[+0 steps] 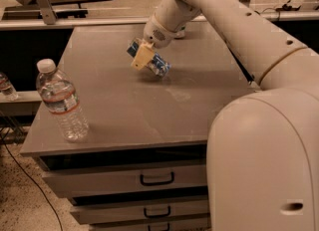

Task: Knock redbull can over

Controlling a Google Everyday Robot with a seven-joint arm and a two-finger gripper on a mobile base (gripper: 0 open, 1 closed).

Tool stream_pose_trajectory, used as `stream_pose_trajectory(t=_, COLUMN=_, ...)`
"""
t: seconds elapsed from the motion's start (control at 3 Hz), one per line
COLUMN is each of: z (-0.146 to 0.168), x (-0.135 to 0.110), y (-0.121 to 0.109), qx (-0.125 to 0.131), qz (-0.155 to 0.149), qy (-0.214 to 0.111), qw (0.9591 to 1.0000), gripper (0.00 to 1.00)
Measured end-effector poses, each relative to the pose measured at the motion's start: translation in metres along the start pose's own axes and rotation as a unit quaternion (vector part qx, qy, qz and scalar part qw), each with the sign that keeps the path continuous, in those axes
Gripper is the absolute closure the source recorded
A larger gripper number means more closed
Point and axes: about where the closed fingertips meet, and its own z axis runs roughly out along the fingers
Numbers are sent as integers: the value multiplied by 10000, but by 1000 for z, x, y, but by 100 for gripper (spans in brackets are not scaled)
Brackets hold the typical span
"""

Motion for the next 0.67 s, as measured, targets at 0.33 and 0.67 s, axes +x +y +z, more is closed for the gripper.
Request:
stream_pose_trajectory(t=0.33, z=13, x=8, y=17, qx=-300, qz=38, qy=163, qw=9994, gripper=82)
stream_pose_trajectory(t=0.67, z=21, x=8, y=27, qx=-470, qz=27, qy=209, qw=9987, gripper=59)
